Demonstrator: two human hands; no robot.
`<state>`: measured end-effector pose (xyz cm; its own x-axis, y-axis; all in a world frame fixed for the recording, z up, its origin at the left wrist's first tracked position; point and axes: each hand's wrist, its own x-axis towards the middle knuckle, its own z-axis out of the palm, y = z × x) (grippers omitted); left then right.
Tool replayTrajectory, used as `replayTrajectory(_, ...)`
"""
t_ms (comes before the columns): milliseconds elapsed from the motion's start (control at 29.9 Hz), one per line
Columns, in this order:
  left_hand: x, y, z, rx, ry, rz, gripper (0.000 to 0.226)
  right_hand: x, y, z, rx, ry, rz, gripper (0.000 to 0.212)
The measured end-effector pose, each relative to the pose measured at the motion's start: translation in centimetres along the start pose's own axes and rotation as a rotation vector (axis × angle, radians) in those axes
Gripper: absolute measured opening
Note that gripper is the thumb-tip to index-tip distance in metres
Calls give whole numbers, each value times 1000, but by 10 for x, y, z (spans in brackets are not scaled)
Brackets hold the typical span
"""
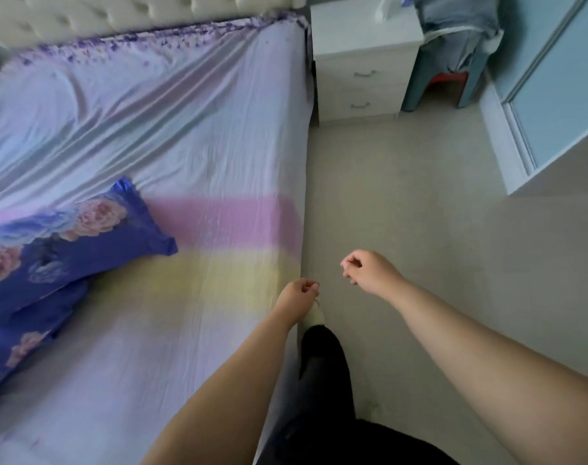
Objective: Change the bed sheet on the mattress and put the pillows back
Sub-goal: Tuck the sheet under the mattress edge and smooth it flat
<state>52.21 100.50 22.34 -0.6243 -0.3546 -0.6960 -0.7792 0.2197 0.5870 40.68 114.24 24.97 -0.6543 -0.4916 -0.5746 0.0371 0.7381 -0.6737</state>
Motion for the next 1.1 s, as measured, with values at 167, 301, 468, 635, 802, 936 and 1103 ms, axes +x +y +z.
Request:
replayTrajectory(167,103,65,-83,-23,69,-7,29,113,-71,-46,-2,-40,-5,18)
replayTrajectory(301,173,131,-153,-20,69,50,26,190,-130,-92,40,25,-19,20)
replayTrajectory(468,267,219,-212,18,76,69,26,287,-178,-157,49,19,-33,17)
replayTrajectory(635,368,314,-244,39,115,80,27,413,-213,-239,27,14,-37,14)
replayTrajectory(802,447,397,-277,12,185,40,27,524,-273,-325,-55,-23,-63,16)
replayTrajectory(936,504,437,-313,-24,220,5,26,605,-321,-363,-66,-32,-100,20)
replayTrajectory(1103,599,468,-376,-34,284,-23,23,709,-379,-380,-117,-95,-133,17)
